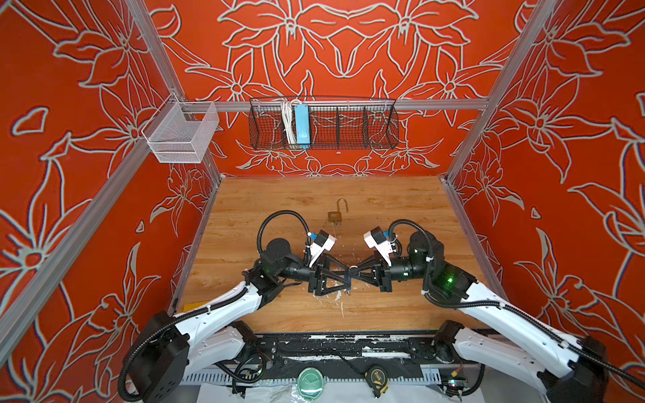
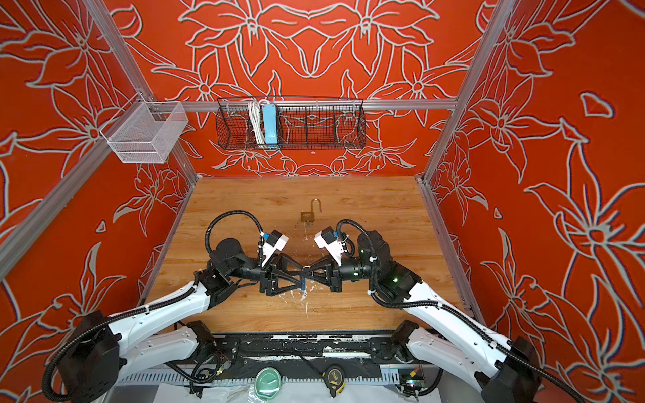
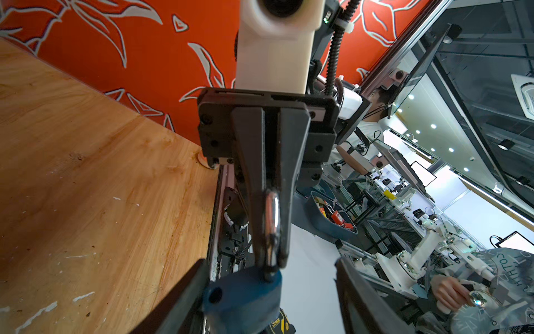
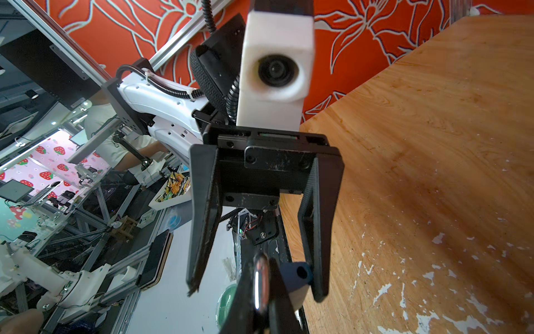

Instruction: Unlock with the key

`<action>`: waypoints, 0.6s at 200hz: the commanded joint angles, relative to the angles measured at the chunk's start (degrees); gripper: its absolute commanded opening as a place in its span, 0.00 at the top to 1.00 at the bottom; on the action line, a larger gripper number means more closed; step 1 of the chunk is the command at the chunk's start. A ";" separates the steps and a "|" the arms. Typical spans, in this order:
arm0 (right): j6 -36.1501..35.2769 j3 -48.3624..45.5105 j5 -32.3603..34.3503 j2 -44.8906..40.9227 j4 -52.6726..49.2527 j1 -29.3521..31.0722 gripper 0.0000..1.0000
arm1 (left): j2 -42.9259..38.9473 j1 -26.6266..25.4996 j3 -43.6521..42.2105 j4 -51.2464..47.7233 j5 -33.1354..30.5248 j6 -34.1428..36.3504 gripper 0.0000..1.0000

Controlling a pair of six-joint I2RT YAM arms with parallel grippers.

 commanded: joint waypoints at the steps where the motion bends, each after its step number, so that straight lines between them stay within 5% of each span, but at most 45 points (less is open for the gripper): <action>1: -3.76 2.44 7.40 -0.90 -2.27 -0.28 1.00 | -0.71 -0.43 2.17 -3.47 4.44 1.98 0.34; 120: -5.96 2.97 16.54 -0.63 -6.70 -0.30 1.00 | 0.03 -0.42 5.65 -12.96 0.22 6.16 0.58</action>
